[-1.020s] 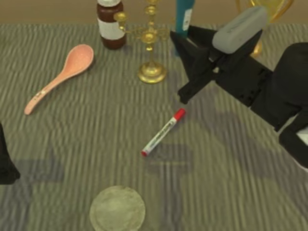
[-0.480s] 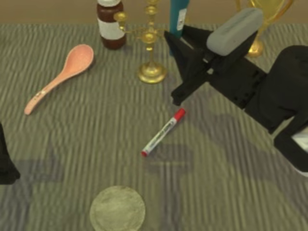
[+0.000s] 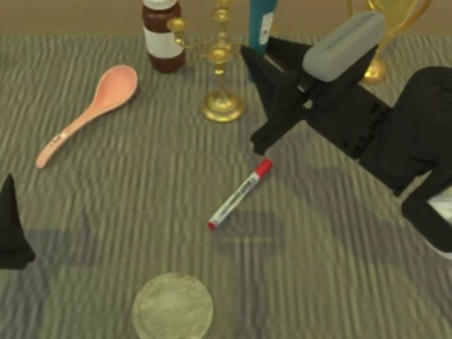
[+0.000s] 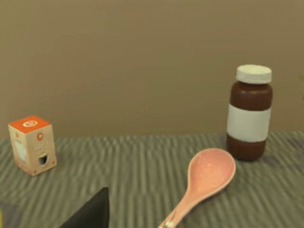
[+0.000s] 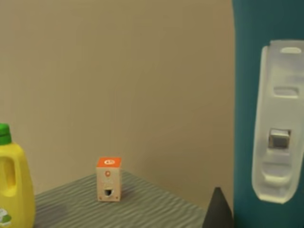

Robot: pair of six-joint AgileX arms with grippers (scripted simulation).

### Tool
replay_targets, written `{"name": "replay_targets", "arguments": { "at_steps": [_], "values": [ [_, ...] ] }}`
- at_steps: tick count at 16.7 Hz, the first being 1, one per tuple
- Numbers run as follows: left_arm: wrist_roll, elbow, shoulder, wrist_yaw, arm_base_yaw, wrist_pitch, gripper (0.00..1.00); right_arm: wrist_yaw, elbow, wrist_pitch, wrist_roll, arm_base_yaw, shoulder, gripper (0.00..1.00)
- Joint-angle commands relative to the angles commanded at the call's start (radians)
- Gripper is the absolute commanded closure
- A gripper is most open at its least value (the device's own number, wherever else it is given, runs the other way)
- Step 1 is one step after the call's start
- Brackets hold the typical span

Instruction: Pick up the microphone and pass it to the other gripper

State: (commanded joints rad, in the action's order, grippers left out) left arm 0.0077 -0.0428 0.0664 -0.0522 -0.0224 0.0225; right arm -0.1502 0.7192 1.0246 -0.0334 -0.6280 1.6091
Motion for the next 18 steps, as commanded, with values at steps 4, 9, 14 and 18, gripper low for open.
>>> {"name": "replay_targets", "arguments": {
  "at_steps": [4,9,14,18],
  "values": [
    [0.019,-0.137,0.229,-0.148,-0.06,0.077,0.0,0.0,0.0,0.0,0.0,0.0,0.0,1.0],
    [0.051,-0.38,0.635,-0.383,-0.154,0.225,0.0,0.0,0.0,0.0,0.0,0.0,0.0,1.0],
    [0.087,-0.603,0.982,-0.595,-0.24,0.363,0.0,0.0,0.0,0.0,0.0,0.0,0.0,1.0],
    [0.101,-0.697,1.148,-0.696,-0.281,0.416,0.0,0.0,0.0,0.0,0.0,0.0,0.0,1.0]
  ]
}}
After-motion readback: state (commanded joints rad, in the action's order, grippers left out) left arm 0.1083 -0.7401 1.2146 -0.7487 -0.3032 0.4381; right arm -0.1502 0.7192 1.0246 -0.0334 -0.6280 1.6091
